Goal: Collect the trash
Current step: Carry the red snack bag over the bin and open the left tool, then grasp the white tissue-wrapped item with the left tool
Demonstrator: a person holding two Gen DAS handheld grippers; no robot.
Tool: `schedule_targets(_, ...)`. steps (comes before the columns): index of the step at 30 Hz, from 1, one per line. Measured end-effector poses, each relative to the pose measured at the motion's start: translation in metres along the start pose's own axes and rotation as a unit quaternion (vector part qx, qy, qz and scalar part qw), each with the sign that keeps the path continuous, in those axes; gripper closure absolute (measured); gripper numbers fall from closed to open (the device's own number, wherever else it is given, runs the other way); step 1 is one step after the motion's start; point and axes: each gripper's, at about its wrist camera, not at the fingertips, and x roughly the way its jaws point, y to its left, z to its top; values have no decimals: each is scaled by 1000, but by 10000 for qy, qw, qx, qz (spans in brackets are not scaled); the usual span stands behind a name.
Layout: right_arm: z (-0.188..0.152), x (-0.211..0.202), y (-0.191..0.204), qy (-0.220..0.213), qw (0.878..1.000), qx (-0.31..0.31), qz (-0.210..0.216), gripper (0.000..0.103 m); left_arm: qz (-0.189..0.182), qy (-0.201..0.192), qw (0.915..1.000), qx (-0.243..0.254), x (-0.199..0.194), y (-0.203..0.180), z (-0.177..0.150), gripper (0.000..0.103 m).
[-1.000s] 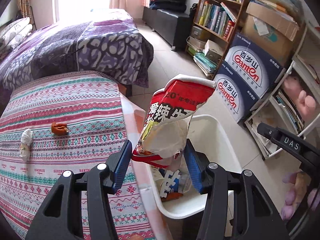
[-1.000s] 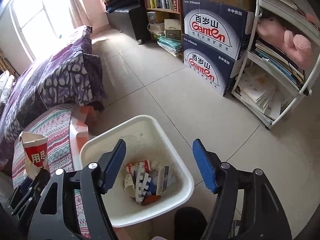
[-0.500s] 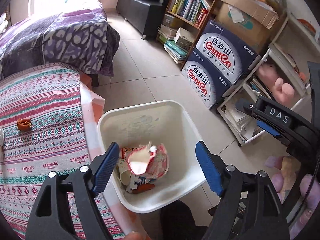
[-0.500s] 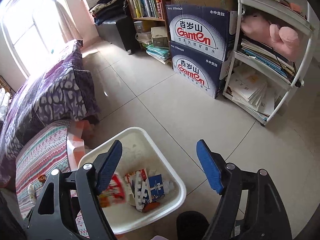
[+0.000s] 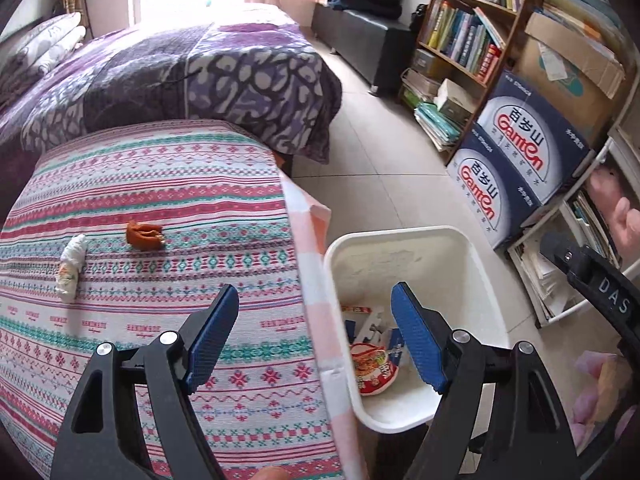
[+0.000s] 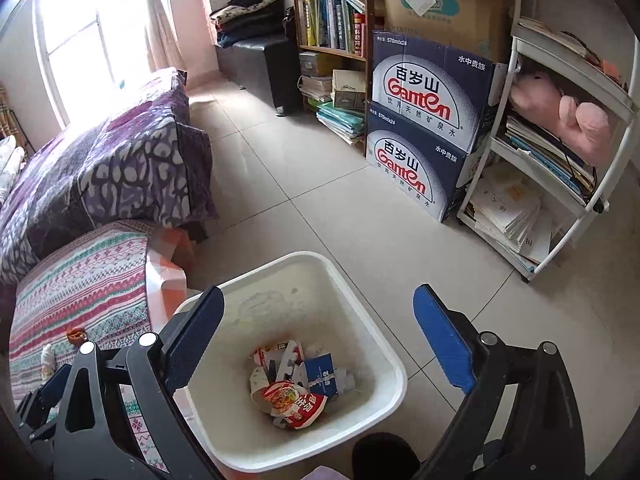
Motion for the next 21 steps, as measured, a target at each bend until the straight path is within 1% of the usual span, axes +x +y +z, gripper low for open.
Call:
schedule_targets(2, -3, 1, 11, 44, 9999, -100, 55, 11, 205, 34, 9997, -95, 2, 16, 0, 26)
schedule_targets(6, -11, -1, 38, 119, 9991, -351, 180, 10, 749, 152, 9965, -324, 10, 60, 1, 26)
schedule_targets(8, -14, 0, 51, 185, 9983, -480, 261, 10, 1040, 248, 9932, -466, 16, 85, 2, 26)
schedule_targets(12, -21, 1, 77, 273, 9963, -726, 368, 9, 1586, 370, 9830, -850, 24, 143, 4, 26)
schedule_targets(17, -31, 5, 107, 394, 9935, -950, 479, 9, 1970, 512, 9707, -1281, 36, 201, 5, 26)
schedule_targets(21, -41, 8, 132, 484, 9897, -1205, 597, 9, 2080, 603, 9668, -1358, 50, 224, 5, 26)
